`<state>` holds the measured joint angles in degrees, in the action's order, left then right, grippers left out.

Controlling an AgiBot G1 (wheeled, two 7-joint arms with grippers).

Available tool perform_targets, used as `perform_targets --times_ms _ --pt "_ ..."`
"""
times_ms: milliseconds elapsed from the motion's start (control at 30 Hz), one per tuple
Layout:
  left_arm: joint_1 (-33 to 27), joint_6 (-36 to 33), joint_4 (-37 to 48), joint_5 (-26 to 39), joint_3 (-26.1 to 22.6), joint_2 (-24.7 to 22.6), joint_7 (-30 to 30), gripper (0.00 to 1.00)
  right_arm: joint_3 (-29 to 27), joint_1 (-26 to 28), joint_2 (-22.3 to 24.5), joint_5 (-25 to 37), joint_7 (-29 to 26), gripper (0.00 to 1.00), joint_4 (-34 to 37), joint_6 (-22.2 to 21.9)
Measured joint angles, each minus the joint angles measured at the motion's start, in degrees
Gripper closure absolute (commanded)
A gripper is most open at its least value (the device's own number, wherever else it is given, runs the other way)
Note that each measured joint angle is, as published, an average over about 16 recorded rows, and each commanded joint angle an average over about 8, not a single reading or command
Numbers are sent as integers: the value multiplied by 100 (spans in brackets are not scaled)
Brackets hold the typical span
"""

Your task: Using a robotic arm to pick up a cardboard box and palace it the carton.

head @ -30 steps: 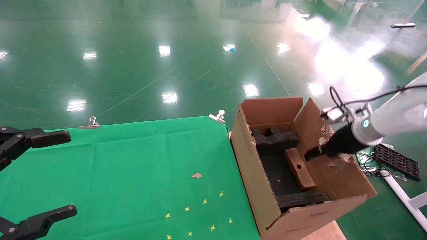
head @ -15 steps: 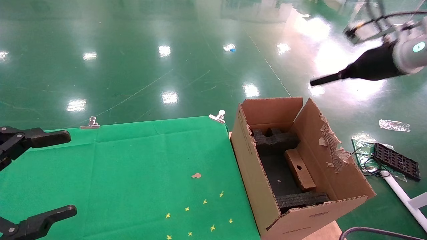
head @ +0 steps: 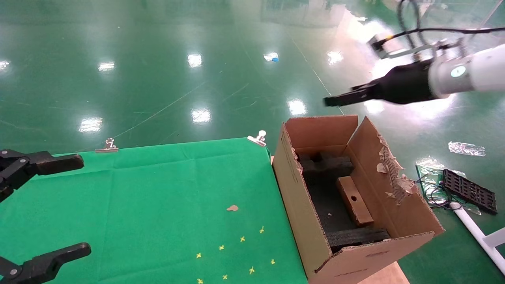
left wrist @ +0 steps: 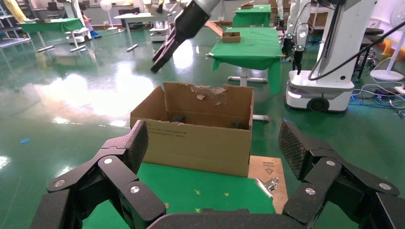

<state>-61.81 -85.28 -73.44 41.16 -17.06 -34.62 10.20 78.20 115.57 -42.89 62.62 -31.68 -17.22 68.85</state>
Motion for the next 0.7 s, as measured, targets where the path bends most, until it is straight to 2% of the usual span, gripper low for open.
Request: perform_targets --times_ms 700 --pt "-2 2 1 -4 -7 2 -3 0 -2590 -2249 328 -865 872 0 -2347 701"
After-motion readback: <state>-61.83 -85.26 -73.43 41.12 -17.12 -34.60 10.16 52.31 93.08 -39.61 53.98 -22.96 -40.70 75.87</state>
